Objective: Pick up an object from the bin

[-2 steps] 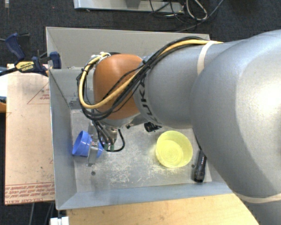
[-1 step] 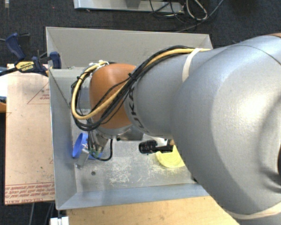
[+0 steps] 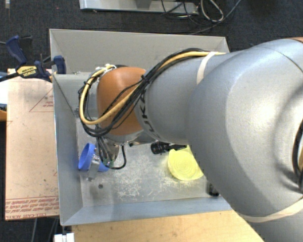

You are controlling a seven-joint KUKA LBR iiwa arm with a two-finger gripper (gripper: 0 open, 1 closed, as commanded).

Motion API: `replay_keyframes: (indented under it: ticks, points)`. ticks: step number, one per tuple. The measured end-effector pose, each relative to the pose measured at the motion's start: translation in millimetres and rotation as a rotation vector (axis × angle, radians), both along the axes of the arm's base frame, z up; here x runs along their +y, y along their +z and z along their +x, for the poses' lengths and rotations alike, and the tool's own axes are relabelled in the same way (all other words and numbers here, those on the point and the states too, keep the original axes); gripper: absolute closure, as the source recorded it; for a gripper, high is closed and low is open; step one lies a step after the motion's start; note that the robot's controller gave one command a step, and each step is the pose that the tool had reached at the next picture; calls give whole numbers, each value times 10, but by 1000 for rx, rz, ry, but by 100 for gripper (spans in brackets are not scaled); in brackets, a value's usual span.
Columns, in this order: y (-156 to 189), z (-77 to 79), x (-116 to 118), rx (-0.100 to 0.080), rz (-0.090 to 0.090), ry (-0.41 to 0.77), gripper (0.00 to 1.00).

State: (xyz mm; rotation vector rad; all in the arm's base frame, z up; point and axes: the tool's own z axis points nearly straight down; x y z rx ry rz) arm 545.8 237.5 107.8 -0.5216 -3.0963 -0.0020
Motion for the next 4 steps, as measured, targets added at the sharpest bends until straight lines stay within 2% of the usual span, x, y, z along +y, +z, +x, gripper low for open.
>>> replay_keyframes:
  ticks: [1,2,3,4]
  points:
    - [-388,-111,83,0,-2,-246,0]
    - [-384,-42,-68,1,0,-204,100]
    - [-384,-42,-68,1,0,-204,100]
    - [-255,-72,-81,11,-5,-205,100]
